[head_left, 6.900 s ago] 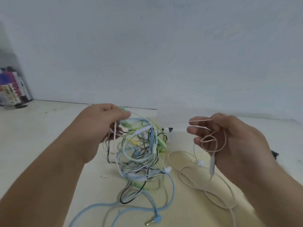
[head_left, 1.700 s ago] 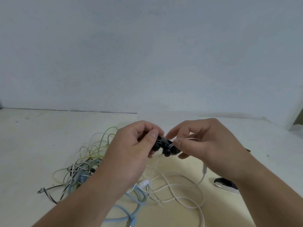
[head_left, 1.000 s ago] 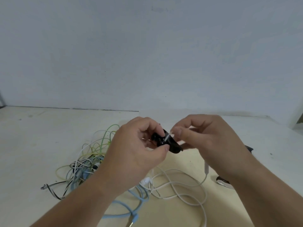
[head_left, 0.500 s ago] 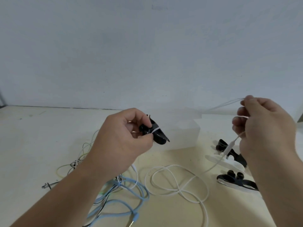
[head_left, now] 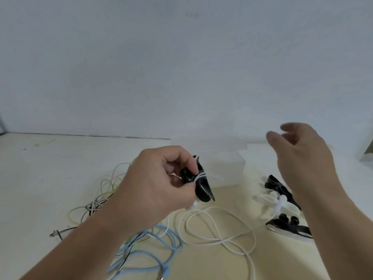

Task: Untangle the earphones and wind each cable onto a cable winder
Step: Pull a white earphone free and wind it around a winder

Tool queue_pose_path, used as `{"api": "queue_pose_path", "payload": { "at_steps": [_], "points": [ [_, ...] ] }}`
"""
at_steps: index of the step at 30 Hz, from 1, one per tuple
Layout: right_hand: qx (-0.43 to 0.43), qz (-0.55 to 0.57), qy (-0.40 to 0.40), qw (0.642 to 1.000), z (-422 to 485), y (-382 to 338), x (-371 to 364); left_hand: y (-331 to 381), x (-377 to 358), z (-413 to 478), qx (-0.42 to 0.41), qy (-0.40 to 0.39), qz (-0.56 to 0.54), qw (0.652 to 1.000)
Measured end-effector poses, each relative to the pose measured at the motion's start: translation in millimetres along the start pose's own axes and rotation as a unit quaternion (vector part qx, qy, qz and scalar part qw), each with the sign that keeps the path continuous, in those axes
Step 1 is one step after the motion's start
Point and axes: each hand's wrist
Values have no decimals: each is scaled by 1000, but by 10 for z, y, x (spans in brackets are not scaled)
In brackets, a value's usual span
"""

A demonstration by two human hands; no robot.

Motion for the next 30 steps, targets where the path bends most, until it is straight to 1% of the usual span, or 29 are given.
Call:
{"api": "queue_pose_path", "payload": {
  "at_steps": [1, 2, 4, 5, 6, 7, 8, 9, 11, 13, 15, 16, 18, 22, 27, 30],
  "points": [
    [55, 21, -35, 998, -47, -37, 0, 7, -8, -8, 0, -4, -3, 1000],
    [95, 59, -102, 989, -113, -92, -2, 6, -14, -15, 0, -7, -7, 1000],
    [110, 112, -280, 947, -236, -159, -36, 14, -22, -24, -4, -13, -17, 1000],
    [111, 108, -353, 923, -275, -163, -59, 19, -24, -24, -8, -16, -23, 1000],
    [112, 86, -404, 904, -293, -148, -85, 22, -26, -22, -11, -17, -29, 999],
    [119, 58, -432, 892, -291, -120, -117, 32, -19, -22, -13, -16, -33, 999],
    [119, 35, -445, 887, -276, -97, -134, 37, -15, -20, -14, -15, -34, 999],
    [114, 24, -444, 888, -255, -83, -135, 43, -7, -18, -14, -13, -34, 999],
    [107, 42, -431, 895, -212, -61, -110, 49, 13, -15, -7, -14, -28, 999],
    [102, 116, -427, 891, -196, -54, -94, 31, 25, -12, 4, -29, -10, 1000],
    [84, 218, -419, 878, -206, -59, -108, 10, 10, -9, 4, -48, 5, 999],
    [74, 252, -409, 874, -216, -67, -125, 1, -2, -10, 4, -53, 4, 999],
    [60, 284, -378, 879, -226, -56, -169, -7, -22, -16, 2, -62, -13, 998],
    [39, 268, -323, 907, -222, -34, -206, -11, -30, -17, -6, -71, -12, 997],
    [61, 165, -289, 941, -256, -72, -172, 2, -42, -29, -9, -85, 14, 996],
    [52, 133, -282, 949, -247, -69, -168, 5, -38, -36, -22, -102, 15, 994]
  ]
}}
Point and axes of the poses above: each hand's wrist, its own z-axis towards the middle knuckle, its own x-axis out of the back of the hand, y = z × x, and after that the axes turned 3 degrees about -x, right-handed
